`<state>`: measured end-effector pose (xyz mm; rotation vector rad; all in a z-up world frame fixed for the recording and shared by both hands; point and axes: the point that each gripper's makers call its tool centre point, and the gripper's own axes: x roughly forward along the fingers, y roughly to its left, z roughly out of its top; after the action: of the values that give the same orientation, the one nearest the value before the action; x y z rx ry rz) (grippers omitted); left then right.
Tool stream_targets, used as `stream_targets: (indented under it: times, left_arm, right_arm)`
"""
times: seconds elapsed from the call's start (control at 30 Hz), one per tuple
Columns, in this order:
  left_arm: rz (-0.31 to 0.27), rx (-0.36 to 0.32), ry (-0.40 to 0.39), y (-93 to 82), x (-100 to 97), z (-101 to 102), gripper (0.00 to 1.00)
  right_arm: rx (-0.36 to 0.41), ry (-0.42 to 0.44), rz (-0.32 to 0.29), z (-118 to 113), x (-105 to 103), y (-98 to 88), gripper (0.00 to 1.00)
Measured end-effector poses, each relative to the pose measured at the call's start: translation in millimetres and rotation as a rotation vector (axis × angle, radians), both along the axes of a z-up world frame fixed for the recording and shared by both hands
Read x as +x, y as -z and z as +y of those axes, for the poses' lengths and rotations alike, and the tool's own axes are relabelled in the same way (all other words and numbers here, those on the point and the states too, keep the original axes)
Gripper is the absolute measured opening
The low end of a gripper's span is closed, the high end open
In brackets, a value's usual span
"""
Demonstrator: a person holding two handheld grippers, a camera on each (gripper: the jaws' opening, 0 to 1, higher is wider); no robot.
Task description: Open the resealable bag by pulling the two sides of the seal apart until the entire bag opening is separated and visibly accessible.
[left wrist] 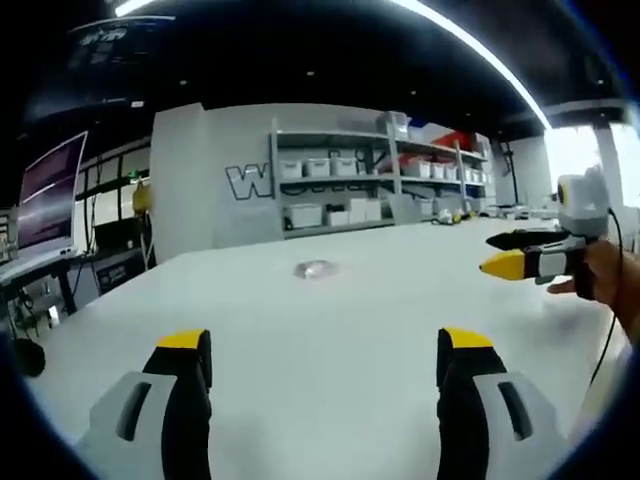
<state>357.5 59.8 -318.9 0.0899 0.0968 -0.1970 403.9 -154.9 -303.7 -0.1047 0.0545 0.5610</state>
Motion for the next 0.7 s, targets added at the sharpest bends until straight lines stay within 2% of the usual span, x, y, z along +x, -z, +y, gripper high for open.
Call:
stream_targets:
  times: [0.2, 0.33, 0.4, 0.5, 0.7]
  left_arm:
    - [0.001, 0.004, 0.002, 6.4, -0.7, 1.7, 0.91]
    - [-0.012, 0.004, -0.012, 7.1, -1.4, 6.8, 0.85]
    - [-0.037, -0.003, -0.017, 1.9, -2.6, 9.2, 0.85]
    - [-0.037, -0.028, -0.011, 0.9, -3.0, 10.2, 0.85]
    - [-0.026, -0.021, 0.004, 2.3, -2.2, 7.5, 0.86]
  right_arm:
    - [-0.002, 0.001, 0.006, -0.7, 1.7, 3.2, 0.70]
    - [0.010, -0.012, 0.017, 3.3, 2.1, 6.5, 0.69]
    - [0.008, -0.014, 0.019, 4.3, 2.5, 7.4, 0.69]
    - [0.007, -0.017, 0.016, 5.8, 2.6, 6.6, 0.68]
    - [-0.007, -0.025, 0.004, 9.1, 8.1, 2.5, 0.66]
